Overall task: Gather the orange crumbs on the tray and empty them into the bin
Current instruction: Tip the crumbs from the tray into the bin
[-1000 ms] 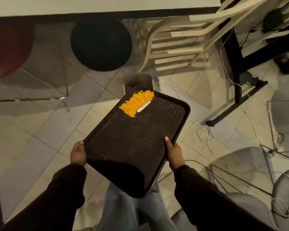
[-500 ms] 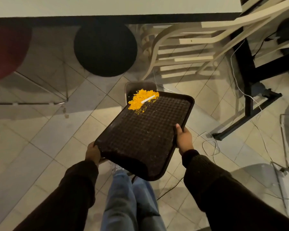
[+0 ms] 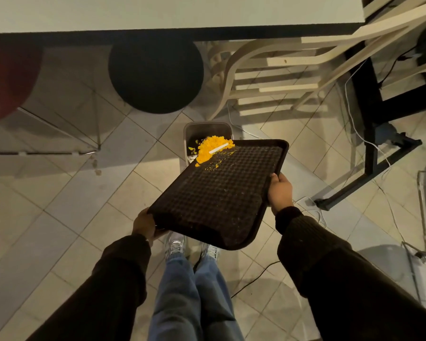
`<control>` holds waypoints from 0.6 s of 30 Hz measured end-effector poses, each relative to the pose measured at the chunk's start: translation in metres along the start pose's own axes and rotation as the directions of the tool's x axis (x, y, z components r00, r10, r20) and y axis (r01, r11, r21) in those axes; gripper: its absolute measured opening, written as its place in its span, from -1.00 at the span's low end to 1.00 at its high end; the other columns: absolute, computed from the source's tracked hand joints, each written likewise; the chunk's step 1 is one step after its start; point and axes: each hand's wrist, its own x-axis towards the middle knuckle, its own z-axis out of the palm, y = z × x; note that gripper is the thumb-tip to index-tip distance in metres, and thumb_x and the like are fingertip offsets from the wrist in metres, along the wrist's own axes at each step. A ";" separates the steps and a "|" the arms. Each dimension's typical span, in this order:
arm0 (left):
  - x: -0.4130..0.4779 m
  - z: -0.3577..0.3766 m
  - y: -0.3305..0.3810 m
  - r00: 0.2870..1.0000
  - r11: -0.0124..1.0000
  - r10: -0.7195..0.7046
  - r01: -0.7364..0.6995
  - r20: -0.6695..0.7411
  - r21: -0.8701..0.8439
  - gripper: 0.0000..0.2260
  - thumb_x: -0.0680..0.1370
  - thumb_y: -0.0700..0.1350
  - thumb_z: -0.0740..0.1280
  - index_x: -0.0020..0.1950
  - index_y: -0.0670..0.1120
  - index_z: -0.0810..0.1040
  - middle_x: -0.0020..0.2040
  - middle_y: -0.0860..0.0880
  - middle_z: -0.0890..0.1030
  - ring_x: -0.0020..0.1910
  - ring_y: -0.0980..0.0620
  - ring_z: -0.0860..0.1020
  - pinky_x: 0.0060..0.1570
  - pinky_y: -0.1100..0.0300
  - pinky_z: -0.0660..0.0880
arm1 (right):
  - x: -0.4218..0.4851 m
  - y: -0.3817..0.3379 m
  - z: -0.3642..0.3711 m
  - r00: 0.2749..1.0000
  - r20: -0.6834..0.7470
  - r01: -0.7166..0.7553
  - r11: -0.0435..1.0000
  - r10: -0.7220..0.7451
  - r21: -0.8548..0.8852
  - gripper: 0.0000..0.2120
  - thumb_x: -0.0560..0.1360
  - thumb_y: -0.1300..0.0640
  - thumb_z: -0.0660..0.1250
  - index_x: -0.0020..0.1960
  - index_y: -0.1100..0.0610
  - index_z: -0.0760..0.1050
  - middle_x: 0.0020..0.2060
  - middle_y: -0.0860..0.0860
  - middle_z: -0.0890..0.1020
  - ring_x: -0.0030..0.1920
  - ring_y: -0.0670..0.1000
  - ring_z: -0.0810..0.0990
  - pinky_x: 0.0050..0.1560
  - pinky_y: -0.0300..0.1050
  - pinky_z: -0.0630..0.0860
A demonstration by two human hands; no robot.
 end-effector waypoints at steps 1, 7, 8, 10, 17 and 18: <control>0.001 0.002 0.001 1.000 1.000 0.004 -0.004 0.004 -0.014 -0.71 0.55 -0.26 0.10 0.23 -0.15 0.46 0.13 -0.20 0.56 0.01 -0.14 0.56 -0.19 0.04 0.57 | 0.003 -0.002 0.000 1.000 -0.003 0.003 1.000 -0.003 0.011 -0.64 0.63 0.08 0.02 0.36 0.16 0.35 0.19 0.16 0.55 0.15 0.20 0.55 0.25 0.25 0.45; 0.006 0.009 0.004 0.999 0.998 -0.011 0.013 0.032 -0.054 -0.69 0.53 -0.28 0.11 0.24 -0.15 0.45 0.18 -0.22 0.53 0.10 -0.20 0.53 -0.24 0.06 0.57 | 0.018 -0.016 -0.002 1.000 0.016 0.007 1.000 -0.007 0.018 -0.66 0.63 0.10 0.02 0.34 0.17 0.37 0.13 0.17 0.56 0.06 0.17 0.56 0.20 0.22 0.49; 0.005 0.010 0.004 0.999 0.998 -0.018 0.020 0.031 -0.059 -0.69 0.53 -0.29 0.11 0.24 -0.15 0.45 0.17 -0.22 0.53 0.08 -0.19 0.53 -0.25 0.06 0.57 | 0.019 -0.019 -0.001 1.000 0.019 0.006 1.000 -0.006 0.012 -0.66 0.63 0.10 0.02 0.33 0.17 0.37 0.13 0.17 0.56 0.07 0.19 0.56 0.19 0.23 0.49; 0.003 0.014 0.005 0.999 0.996 -0.034 0.036 0.032 -0.085 -0.68 0.53 -0.30 0.11 0.26 -0.17 0.43 0.15 -0.23 0.53 0.04 -0.17 0.53 -0.31 0.09 0.57 | 0.023 -0.025 -0.001 0.999 0.032 0.012 1.000 -0.012 -0.016 -0.66 0.62 0.10 0.02 0.32 0.17 0.38 0.09 0.17 0.58 0.07 0.22 0.58 0.17 0.26 0.50; -0.003 0.026 0.013 0.996 0.976 -0.068 0.078 0.056 -0.203 -0.80 0.57 -0.25 0.07 0.06 -0.20 0.46 -0.08 -0.19 0.58 -0.14 -0.09 0.57 -0.46 0.21 0.58 | 0.030 -0.051 0.002 0.985 0.172 -0.009 0.999 0.016 -0.040 -0.69 0.60 0.16 0.10 0.33 0.13 0.32 -0.18 0.04 0.60 -0.22 0.06 0.62 -0.28 -0.02 0.60; -0.003 0.027 0.014 0.995 0.974 -0.078 0.089 0.061 -0.209 -0.80 0.57 -0.25 0.06 0.01 -0.19 0.47 -0.10 -0.19 0.58 -0.16 -0.10 0.57 -0.46 0.21 0.59 | 0.033 -0.054 0.003 0.983 0.185 0.003 0.999 0.007 -0.052 -0.69 0.60 0.17 0.11 0.33 0.14 0.32 -0.18 0.04 0.60 -0.22 0.06 0.62 -0.30 -0.04 0.61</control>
